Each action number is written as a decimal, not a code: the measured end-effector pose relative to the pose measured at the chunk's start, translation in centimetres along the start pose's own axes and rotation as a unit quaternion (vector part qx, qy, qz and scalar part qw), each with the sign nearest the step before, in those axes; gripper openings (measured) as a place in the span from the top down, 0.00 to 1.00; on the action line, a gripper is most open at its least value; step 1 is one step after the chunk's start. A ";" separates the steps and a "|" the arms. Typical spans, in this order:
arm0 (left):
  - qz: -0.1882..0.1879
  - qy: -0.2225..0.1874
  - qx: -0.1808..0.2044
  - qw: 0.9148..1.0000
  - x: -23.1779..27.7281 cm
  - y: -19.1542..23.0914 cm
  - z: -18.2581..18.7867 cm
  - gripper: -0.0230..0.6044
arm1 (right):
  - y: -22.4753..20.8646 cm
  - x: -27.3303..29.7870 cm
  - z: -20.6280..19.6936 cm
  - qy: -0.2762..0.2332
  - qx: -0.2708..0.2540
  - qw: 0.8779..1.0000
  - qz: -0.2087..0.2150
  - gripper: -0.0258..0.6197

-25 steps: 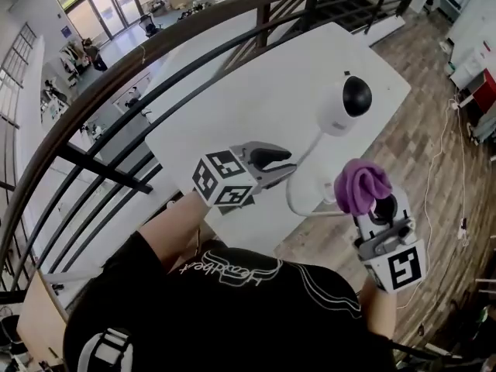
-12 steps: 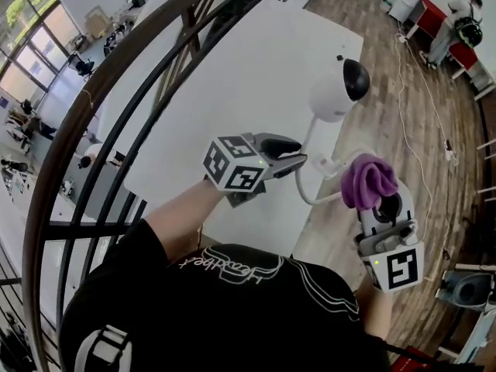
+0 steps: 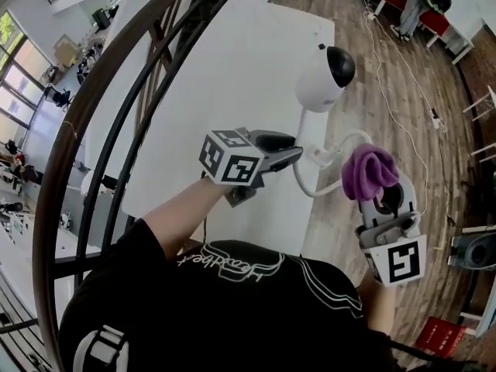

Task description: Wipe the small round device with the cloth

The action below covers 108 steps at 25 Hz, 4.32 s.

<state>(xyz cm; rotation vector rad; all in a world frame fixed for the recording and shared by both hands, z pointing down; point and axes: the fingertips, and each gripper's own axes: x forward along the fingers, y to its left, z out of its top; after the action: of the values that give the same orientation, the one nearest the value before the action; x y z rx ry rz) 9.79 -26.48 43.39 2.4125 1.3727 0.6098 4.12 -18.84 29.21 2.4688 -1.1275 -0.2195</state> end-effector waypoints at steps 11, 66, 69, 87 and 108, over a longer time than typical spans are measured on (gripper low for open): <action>-0.007 0.002 -0.001 1.000 -0.5 0.6 -0.2 0.79 | 1.7 4.3 1.8 0.047 -0.141 0.989 -0.025 0.87; -0.058 -0.026 0.002 0.998 -0.8 0.5 -0.4 0.79 | 6.4 13.1 -0.3 0.071 -0.225 0.972 0.014 0.87; -0.063 -0.037 0.003 0.997 -1.3 0.8 -0.4 0.79 | 7.4 13.3 -1.1 0.073 -0.185 0.979 0.040 0.87; 0.045 -0.151 0.070 0.985 -11.5 -7.9 2.8 0.95 | 6.5 5.1 5.0 -0.039 0.005 0.998 0.056 0.87; 0.083 -0.151 0.126 0.977 -4.0 -40.4 -12.0 0.95 | 14.2 -29.4 -0.8 -0.030 0.156 0.976 0.151 0.87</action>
<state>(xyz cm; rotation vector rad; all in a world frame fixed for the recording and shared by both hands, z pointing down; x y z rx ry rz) -27.86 -9.23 34.58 2.7005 1.1894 0.0970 -24.82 -4.82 35.22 2.5183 -1.6530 -0.0279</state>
